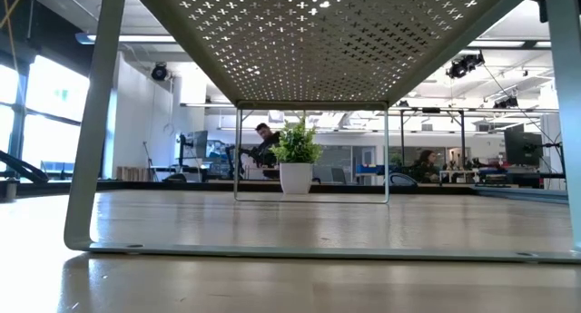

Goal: Pick & Place candle stick holders
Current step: Put the transparent candle holder on the shelf

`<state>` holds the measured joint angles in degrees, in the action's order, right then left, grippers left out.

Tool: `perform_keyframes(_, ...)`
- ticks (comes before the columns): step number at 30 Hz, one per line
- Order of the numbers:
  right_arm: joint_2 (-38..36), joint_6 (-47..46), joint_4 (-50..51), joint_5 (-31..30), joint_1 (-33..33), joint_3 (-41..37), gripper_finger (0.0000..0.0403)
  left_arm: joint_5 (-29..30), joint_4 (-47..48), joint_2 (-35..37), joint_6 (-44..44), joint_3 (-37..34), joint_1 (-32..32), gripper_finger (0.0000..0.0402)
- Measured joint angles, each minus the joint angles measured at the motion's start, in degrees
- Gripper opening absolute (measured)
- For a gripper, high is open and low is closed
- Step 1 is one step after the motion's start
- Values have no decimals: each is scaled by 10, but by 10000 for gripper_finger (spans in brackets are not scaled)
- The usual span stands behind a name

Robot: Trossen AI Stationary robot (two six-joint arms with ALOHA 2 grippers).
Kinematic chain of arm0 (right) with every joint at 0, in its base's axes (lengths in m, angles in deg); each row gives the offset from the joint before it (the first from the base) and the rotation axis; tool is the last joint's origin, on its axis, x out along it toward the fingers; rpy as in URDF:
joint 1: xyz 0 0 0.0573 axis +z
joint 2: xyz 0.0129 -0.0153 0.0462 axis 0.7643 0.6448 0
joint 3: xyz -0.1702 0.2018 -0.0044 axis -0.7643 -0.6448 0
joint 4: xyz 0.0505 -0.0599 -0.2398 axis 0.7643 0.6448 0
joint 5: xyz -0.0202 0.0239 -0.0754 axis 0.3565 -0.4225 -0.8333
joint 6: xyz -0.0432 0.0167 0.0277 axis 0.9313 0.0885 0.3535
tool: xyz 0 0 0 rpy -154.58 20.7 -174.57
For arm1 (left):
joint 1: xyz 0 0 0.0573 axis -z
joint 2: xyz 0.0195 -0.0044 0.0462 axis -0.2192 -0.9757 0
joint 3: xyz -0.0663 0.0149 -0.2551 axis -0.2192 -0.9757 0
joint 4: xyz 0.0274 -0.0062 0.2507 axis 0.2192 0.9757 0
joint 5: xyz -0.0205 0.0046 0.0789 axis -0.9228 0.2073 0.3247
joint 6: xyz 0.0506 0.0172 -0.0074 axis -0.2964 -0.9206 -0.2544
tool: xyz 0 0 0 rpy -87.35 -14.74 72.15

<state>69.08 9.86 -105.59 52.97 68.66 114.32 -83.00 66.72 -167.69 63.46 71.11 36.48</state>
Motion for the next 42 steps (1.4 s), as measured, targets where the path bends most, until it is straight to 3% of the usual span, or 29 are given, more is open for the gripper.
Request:
perform_keyframes(7,0,0,0,0,0,0,400,0,1,0,5,0,0,315)
perform_keyframes(16,0,0,0,0,0,0,400,2,5,0,-15,0,0,166)
perform_keyframes(30,0,5,0,1,0,0,400,-6,74,0,-56,9,0,163)
perform_keyframes(42,0,6,-30,8,0,0,400,36,221,0,-68,131,0,163)
